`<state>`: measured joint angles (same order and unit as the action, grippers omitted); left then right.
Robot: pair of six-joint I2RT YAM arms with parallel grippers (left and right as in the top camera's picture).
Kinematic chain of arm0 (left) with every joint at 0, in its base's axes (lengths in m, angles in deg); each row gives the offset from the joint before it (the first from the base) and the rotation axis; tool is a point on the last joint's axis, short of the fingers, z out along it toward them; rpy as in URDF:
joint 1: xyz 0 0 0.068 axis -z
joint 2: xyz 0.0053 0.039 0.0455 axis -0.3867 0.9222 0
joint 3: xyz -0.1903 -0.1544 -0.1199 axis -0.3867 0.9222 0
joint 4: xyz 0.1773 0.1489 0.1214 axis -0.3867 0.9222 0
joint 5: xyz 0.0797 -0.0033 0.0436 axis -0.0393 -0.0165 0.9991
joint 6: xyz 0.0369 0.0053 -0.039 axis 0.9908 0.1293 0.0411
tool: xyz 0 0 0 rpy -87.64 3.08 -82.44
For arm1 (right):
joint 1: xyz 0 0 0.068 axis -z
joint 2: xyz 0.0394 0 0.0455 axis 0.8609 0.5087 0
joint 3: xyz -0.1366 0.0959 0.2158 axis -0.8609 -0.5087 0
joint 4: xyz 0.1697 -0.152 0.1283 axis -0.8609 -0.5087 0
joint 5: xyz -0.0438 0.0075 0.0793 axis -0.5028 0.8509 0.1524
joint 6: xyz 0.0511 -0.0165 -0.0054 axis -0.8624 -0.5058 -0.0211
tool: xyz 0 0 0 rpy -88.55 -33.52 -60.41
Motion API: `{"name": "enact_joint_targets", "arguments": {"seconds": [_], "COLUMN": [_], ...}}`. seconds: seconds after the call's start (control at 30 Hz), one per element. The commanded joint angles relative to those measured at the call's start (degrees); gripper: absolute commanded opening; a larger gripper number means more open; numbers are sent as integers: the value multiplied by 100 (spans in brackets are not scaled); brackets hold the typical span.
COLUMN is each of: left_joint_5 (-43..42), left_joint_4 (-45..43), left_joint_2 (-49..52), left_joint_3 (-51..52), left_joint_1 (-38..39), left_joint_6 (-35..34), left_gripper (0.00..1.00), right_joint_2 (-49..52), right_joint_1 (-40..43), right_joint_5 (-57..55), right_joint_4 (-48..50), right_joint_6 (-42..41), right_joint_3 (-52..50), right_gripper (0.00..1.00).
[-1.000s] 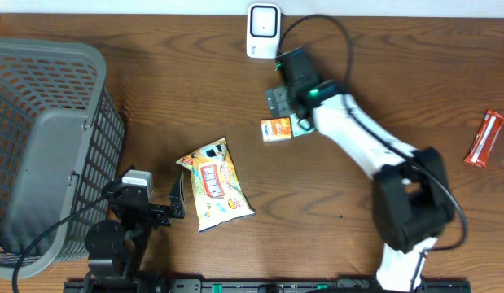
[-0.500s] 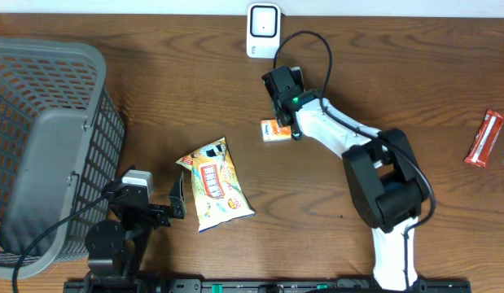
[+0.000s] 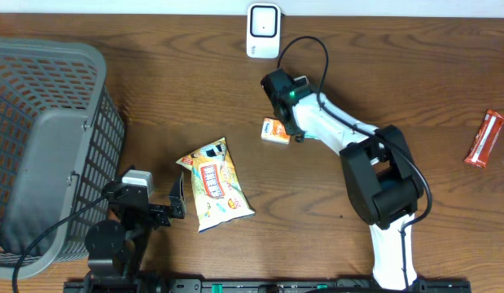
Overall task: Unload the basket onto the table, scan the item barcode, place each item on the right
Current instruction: 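Reach the right gripper to the green wipes pack and grasp it, then lift the wipes pack with the right gripper toward the scanner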
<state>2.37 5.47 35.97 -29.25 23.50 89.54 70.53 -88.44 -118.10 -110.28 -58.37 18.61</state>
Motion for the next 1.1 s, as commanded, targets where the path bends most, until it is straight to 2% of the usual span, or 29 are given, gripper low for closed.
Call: {"name": "enact_joint_targets", "arguments": {"seconds": [0.0, 0.17, 0.23, 0.33, 0.43, 0.63, 0.73, 0.87, 1.07], "left_joint_5": [35, 35, 35, 35, 35, 35, 35, 35, 35], "left_joint_4": [-2, -2, -2, -2, -2, -2, -2, -2, -2], "left_joint_2": [-9, -9, -9, -9, -9, -9, -9, -9, -9], "left_joint_3": [15, 15, 15, 15, 15, 15, 15, 15, 15], "left_joint_1": [-15, -15, -15, -15, -15, -15, -15, -15, -15], "left_joint_6": [79, 79, 79, 79, 79, 79, 79, 79, 79], "left_gripper": [99, 99, 99, 99, 99, 99, 99, 99, 99], "right_joint_2": [-162, -365, -365, -348, -348, -348, -348, -361, -361], "right_joint_1": [179, 756, 1040, 1403, 1655, 1805, 1799, 1766, 1768], "right_joint_5": [1497, 5176, 6638, 8081, 8981, 10583, 10981, 11012, 11005], "right_joint_4": [-586, -1906, -2470, -3283, -3762, -4666, -5171, -5167, -5167], "right_joint_6": [404, 1746, 2647, 3676, 4111, 4166, 4129, 3560, 3560], "right_joint_3": [940, 1958, 2033, 1915, 1705, 1403, 1394, 1392, 1390], "right_gripper": [1, 1, 1, 1, 1, 1, 1, 1, 1]}}
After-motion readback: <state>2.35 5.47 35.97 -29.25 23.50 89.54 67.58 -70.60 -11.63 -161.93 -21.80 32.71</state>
